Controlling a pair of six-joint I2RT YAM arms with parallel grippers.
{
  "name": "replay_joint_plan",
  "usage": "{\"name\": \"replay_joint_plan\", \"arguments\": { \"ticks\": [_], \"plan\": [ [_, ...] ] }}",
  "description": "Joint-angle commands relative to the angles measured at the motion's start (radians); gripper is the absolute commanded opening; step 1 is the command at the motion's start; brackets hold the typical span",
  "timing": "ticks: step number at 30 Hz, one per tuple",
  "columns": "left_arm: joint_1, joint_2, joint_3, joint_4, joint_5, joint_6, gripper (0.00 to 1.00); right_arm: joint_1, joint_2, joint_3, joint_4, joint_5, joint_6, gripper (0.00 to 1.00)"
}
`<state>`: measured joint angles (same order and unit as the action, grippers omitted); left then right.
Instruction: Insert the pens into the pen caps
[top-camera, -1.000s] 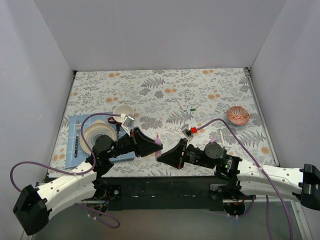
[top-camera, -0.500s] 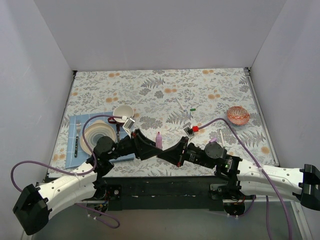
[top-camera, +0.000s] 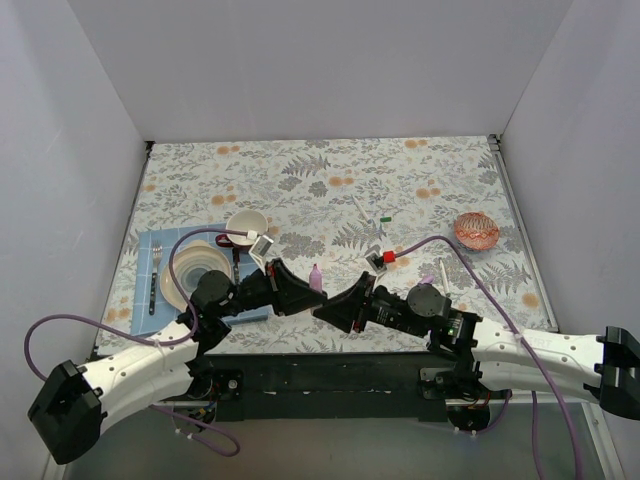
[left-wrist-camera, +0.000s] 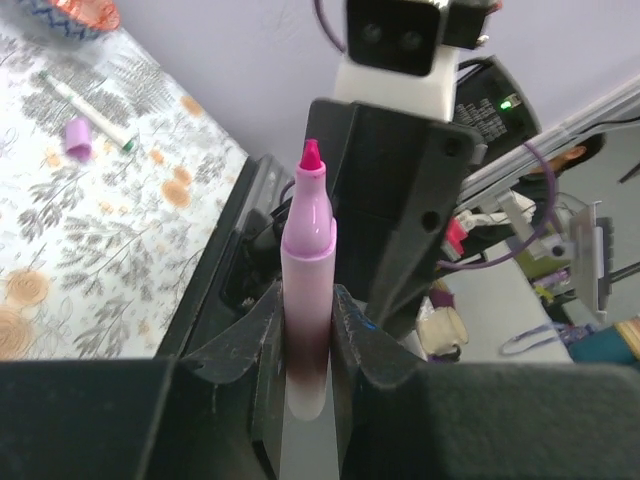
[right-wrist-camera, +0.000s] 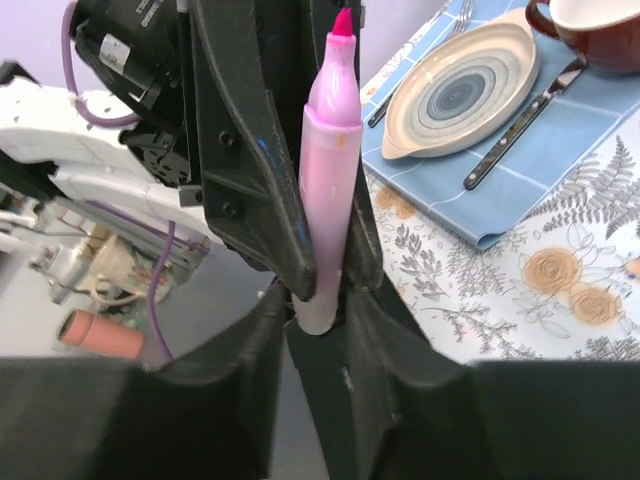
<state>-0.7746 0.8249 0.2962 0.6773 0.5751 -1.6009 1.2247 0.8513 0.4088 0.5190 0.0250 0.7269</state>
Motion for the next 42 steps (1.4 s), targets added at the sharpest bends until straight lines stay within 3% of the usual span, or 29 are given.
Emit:
{"name": "replay_joint_plan", "arguments": {
  "ticks": [1, 2, 5, 8, 11, 12, 14, 19, 22, 25, 26, 28, 30, 42],
  "plan": [
    [-0.006, -0.072, 0.13, -0.244, -0.142, 0.12, 0.0, 0.006, -0.012, 0.028, -0.081, 0.093, -0.008, 0.51],
    [-0.006, -0.081, 0.17, -0.412, -0.183, 0.162, 0.0, 0.006, -0.009, 0.031, -0.12, 0.11, 0.008, 0.53],
    [-0.006, -0.11, 0.3, -0.591, -0.305, 0.339, 0.0, 0.002, -0.001, 0.039, -0.302, 0.208, 0.101, 0.56],
    [-0.006, -0.112, 0.402, -0.703, -0.351, 0.485, 0.0, 0.001, -0.015, 0.028, -0.402, 0.35, 0.198, 0.55],
    [-0.006, -0.112, 0.451, -0.743, -0.344, 0.57, 0.0, -0.062, -0.012, 0.102, -0.638, 0.484, 0.244, 0.53],
    [-0.006, -0.112, 0.455, -0.746, -0.33, 0.59, 0.0, -0.085, 0.0, 0.122, -0.786, 0.524, 0.267, 0.52],
    [-0.006, -0.113, 0.457, -0.762, -0.313, 0.621, 0.0, -0.201, 0.02, 0.166, -0.907, 0.57, 0.357, 0.49],
    [-0.006, -0.124, 0.402, -0.756, -0.271, 0.644, 0.0, -0.508, 0.135, 0.289, -1.187, 0.538, 0.402, 0.47],
    [-0.006, -0.086, 0.405, -0.777, -0.173, 0.662, 0.0, -0.606, 0.204, 0.338, -1.304, 0.582, 0.48, 0.46],
    [-0.006, -0.026, 0.42, -0.788, -0.083, 0.679, 0.0, -0.704, 0.227, 0.325, -1.304, 0.541, 0.483, 0.5],
    [-0.006, -0.012, 0.434, -0.795, -0.054, 0.682, 0.08, -0.729, 0.233, 0.32, -1.301, 0.527, 0.482, 0.51],
    [-0.006, 0.029, 0.448, -0.82, -0.035, 0.691, 0.09, -0.789, 0.247, 0.305, -1.28, 0.487, 0.479, 0.52],
    [-0.006, 0.042, 0.457, -0.843, -0.035, 0.702, 0.0, -0.824, 0.253, 0.291, -1.258, 0.449, 0.473, 0.52],
    [-0.006, -0.056, 0.423, -0.809, -0.124, 0.699, 0.0, -0.912, 0.31, 0.262, -1.125, 0.374, 0.517, 0.57]
  ]
}}
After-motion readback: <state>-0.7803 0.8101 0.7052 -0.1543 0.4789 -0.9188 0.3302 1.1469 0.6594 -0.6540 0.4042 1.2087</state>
